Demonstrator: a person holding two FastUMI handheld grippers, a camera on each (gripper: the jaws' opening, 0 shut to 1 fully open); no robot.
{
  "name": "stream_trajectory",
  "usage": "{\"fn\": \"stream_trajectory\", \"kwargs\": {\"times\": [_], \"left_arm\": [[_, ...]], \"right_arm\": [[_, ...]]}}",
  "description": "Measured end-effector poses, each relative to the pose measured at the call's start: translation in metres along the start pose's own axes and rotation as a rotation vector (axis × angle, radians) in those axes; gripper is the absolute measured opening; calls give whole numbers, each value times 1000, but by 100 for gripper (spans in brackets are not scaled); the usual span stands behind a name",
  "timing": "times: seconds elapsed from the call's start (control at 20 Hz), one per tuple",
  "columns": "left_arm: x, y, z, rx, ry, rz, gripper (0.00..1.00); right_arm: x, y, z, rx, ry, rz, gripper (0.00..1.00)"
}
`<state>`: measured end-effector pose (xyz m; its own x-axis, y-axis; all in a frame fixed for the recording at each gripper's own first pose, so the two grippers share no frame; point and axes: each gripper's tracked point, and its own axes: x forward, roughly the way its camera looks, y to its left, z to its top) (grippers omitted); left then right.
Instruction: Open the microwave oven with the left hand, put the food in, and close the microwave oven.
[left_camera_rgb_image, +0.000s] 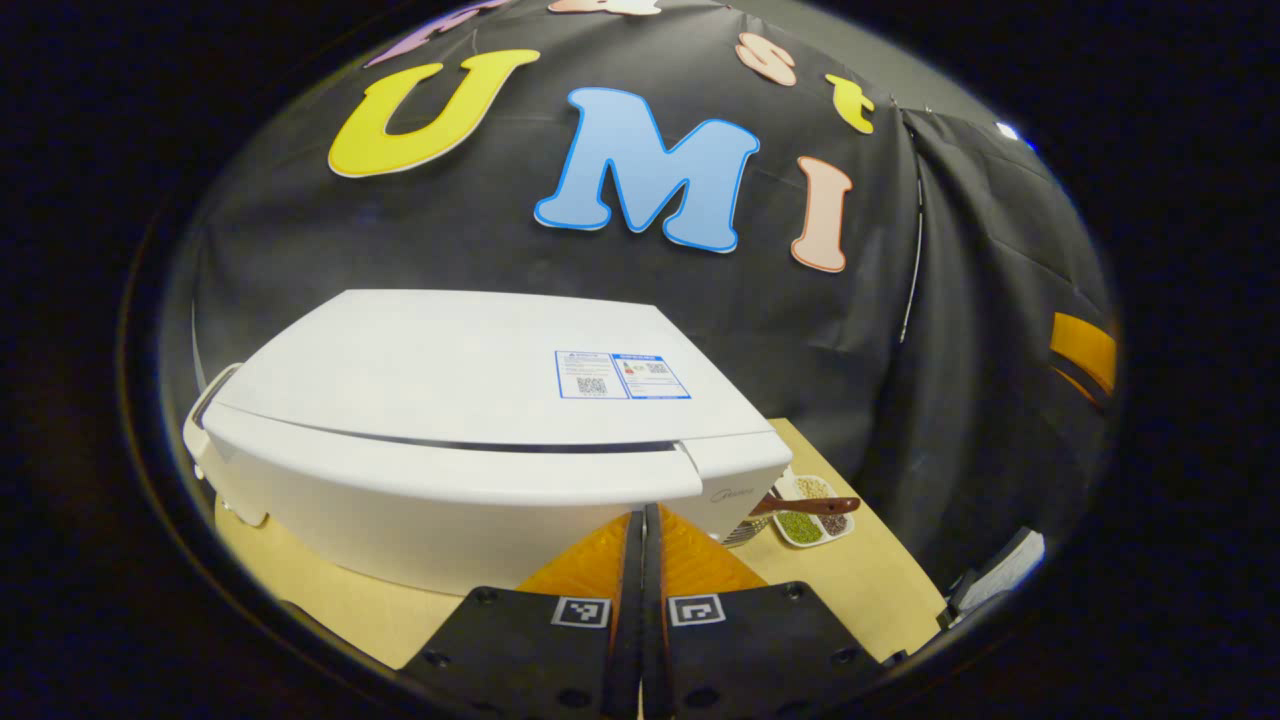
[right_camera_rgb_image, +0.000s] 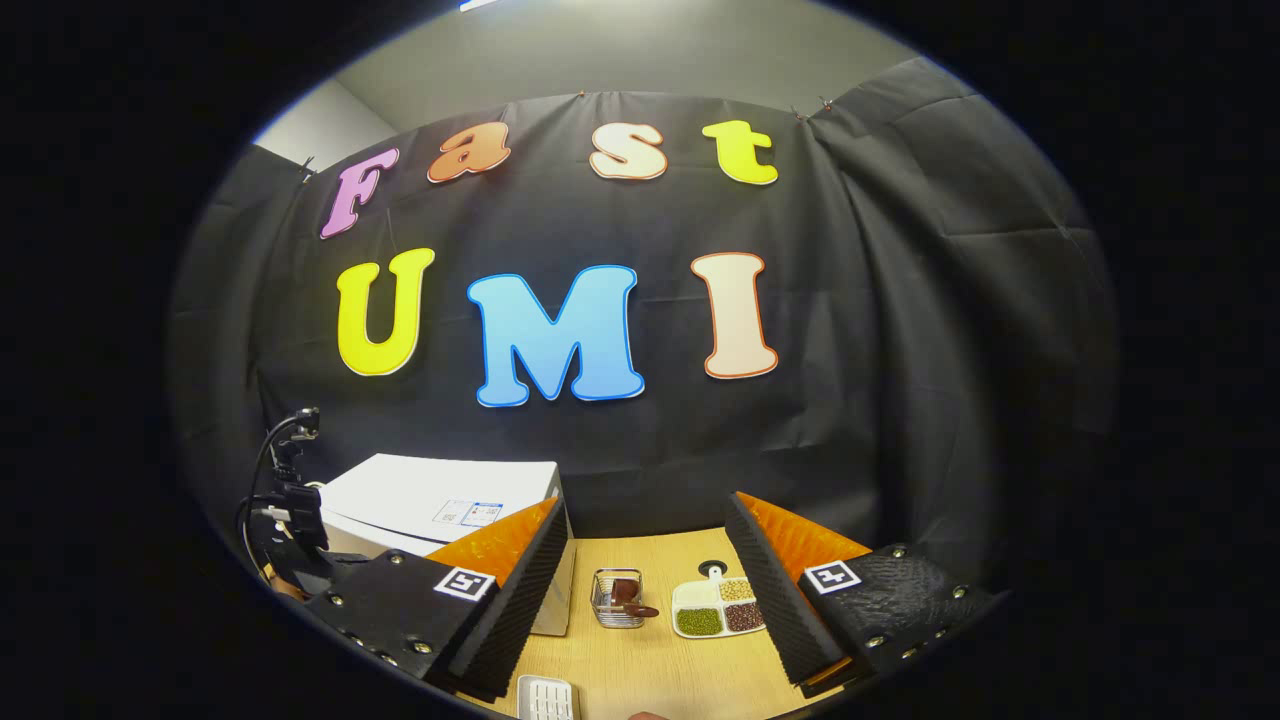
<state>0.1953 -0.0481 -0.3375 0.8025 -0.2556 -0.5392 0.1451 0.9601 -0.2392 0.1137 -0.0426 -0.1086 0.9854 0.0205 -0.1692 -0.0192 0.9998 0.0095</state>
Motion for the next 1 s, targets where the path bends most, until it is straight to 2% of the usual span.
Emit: {"fn": "stream_trajectory", "kwargs": {"times": [0.05, 0.15, 0.25, 0.35, 0.5, 0.7, 0.8, 0.9, 1.0], "left_arm": [[1, 4, 5, 9, -12, 21, 7], [6, -6, 6, -16, -2, -28, 7], [5, -10, 7, 66, -6, -20, 7], [-8, -6, 29, 133, -67, 11, 5], [-71, -10, 86, 131, -203, -3, 7], [-186, 11, 184, 151, -437, 66, 7], [-237, 18, 214, 160, -496, 68, 9], [-278, 27, 231, 159, -515, 72, 22], [-300, 43, 243, 176, -534, 114, 69]], "right_arm": [[-3, 3, 0, -1, 1, 2, 97], [-6, 4, 1, -8, 1, 3, 96], [-10, 6, 4, -15, -6, 1, 96], [-12, 11, 10, -10, -12, 1, 96], [-14, 29, 20, 0, -31, 18, 96], [-22, 68, 52, 10, -73, 59, 96], [-28, 90, 70, 24, -76, 79, 96], [-36, 105, 90, 19, -80, 82, 96], [-47, 119, 111, 6, -98, 79, 96]]}}
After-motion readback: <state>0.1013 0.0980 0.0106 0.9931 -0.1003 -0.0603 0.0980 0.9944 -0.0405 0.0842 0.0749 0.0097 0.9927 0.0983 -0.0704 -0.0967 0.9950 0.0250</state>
